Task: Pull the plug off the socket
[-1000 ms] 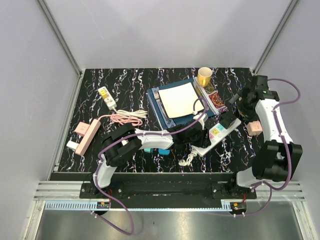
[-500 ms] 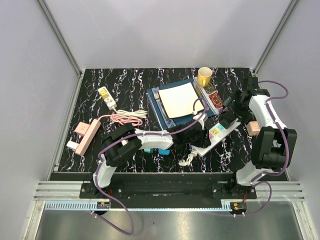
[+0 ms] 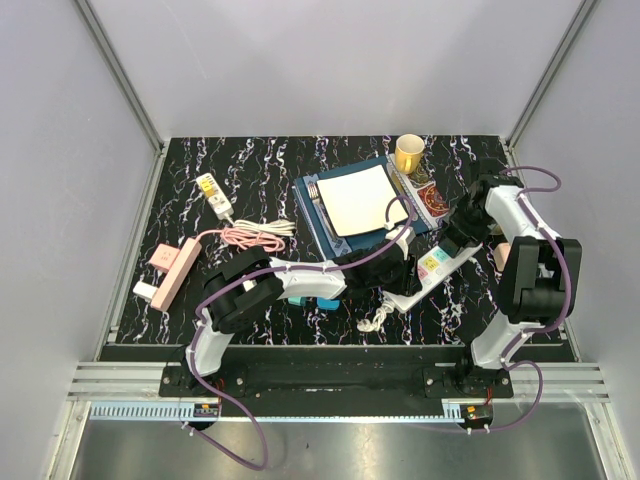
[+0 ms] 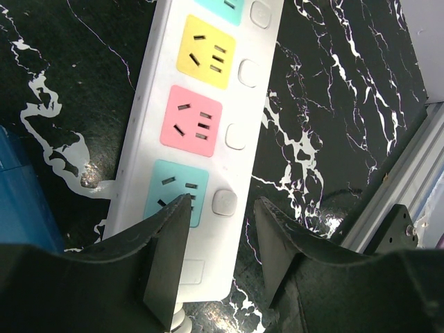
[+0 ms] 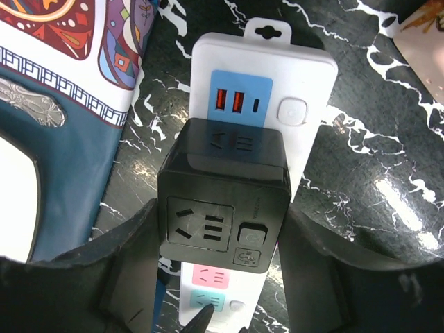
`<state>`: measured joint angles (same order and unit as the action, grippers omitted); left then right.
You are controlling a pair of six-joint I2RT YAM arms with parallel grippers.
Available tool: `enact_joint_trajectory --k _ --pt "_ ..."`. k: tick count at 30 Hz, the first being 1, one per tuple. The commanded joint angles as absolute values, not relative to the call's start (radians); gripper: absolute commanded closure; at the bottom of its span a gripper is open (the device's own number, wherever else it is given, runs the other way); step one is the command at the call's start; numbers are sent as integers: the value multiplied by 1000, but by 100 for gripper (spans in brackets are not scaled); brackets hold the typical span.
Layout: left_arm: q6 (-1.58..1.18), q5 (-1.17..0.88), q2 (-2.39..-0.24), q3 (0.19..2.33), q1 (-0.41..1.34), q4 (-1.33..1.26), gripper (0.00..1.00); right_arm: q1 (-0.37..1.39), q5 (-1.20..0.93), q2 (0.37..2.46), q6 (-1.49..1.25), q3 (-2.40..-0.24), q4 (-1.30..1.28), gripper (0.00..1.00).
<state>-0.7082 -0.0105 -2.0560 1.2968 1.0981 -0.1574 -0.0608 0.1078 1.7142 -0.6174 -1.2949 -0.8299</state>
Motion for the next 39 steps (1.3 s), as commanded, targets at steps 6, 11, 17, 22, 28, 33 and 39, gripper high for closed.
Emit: enact_joint_trajectory --k 6,11,17,22,28,33,39 --pt "-703 45 -2148 1215 1097 138 50 -55 161 1700 -630 -1399 -891 59" --pt "-700 49 -2146 1235 1097 166 50 -57 97 1720 -634 -1433 -897 62" --pt "-706 23 -2146 1258 1097 186 50 -58 35 1724 -653 -1411 -881 66" --pt "-660 5 -2034 1318 1095 181 48 -58 74 1692 -652 -1301 -839 67" --pt "-614 -95 -1980 1440 1097 167 60 -58 87 1681 -632 -1273 -838 67" --pt "-611 -146 -2013 1496 1091 124 89 -60 89 1663 -624 -1261 -836 67" --pt "-635 -226 -2091 1503 1083 20 100 -60 69 1655 -621 -1247 -833 67"
